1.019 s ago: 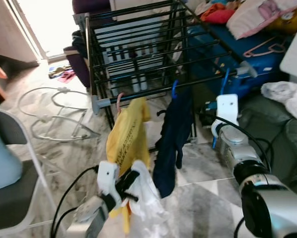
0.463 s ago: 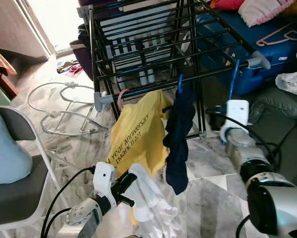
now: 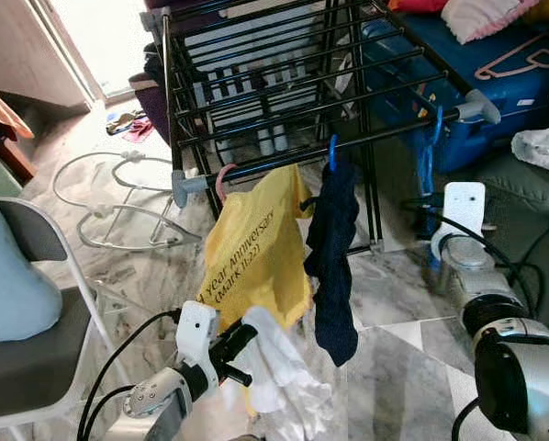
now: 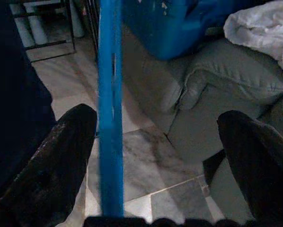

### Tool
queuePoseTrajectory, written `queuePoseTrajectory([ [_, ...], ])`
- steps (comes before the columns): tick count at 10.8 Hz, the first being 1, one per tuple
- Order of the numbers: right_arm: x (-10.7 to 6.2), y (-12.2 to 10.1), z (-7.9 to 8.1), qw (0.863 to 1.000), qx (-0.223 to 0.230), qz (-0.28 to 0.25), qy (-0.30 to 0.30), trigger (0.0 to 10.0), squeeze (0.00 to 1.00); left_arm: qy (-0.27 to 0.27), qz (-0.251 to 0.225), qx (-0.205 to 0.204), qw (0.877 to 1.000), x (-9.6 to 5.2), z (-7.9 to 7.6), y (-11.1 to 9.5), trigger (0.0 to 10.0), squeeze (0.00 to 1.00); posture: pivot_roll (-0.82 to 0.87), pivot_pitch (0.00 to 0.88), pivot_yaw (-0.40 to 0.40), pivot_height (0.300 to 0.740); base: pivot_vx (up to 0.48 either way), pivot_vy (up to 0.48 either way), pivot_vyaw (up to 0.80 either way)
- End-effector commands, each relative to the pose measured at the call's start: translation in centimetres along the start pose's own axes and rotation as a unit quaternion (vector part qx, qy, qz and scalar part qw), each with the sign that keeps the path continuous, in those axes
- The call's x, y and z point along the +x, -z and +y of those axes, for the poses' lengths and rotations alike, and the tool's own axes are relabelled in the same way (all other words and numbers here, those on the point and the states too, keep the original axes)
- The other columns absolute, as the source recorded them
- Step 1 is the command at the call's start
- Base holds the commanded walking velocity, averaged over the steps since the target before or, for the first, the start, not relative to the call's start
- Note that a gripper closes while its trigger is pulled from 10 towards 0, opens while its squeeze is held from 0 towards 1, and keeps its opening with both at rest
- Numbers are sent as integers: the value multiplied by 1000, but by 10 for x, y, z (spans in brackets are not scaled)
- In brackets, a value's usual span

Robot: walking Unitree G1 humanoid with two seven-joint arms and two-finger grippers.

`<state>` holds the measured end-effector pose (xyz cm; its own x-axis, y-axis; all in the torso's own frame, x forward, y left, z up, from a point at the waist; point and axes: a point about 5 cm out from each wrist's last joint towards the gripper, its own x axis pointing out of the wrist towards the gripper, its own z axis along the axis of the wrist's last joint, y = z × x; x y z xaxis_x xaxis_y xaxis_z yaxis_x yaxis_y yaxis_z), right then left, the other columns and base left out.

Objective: Hang hanger

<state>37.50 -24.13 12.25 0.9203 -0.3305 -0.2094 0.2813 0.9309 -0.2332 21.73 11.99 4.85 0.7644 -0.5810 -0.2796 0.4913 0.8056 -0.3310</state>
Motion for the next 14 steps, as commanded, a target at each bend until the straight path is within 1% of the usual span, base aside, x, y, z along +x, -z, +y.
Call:
queuePoseTrajectory([
  [1,1,-12,9,1000,-8,-19,-15,10000,0,-9,-8,6,1000,-4,3,-5,10000,0,36,71,175,740,0,0,0],
  [2,1,-17,12,999,-10,-29,-29,10000,0,-10,-8,5,1000,-4,3,-4,10000,0,39,71,172,740,0,0,0],
  [4,3,-21,16,998,-11,-20,-62,10000,0,-14,-5,5,1000,-6,3,-3,10000,0,48,75,167,740,0,0,0],
  [6,5,-24,7,997,-14,-8,-79,10000,0,-19,-2,3,1000,-8,3,-1,10000,0,53,79,159,740,0,0,0],
  [7,6,-23,1,996,-32,6,-83,0,0,-19,1,1,1000,-8,2,1,10000,0,50,83,154,740,0,0,0],
  [9,7,-24,-5,995,-46,11,-83,0,0,-19,2,-2,1000,-6,0,2,10000,0,44,85,151,740,0,0,0],
  [12,6,-19,-2,994,-53,22,-97,0,0,-19,4,-4,1000,-5,-1,3,10000,0,43,85,146,740,0,0,0],
  [14,6,-20,-1,993,-54,20,-100,0,0,-19,4,-5,1000,-5,-1,3,10000,0,46,81,146,740,0,0,0],
])
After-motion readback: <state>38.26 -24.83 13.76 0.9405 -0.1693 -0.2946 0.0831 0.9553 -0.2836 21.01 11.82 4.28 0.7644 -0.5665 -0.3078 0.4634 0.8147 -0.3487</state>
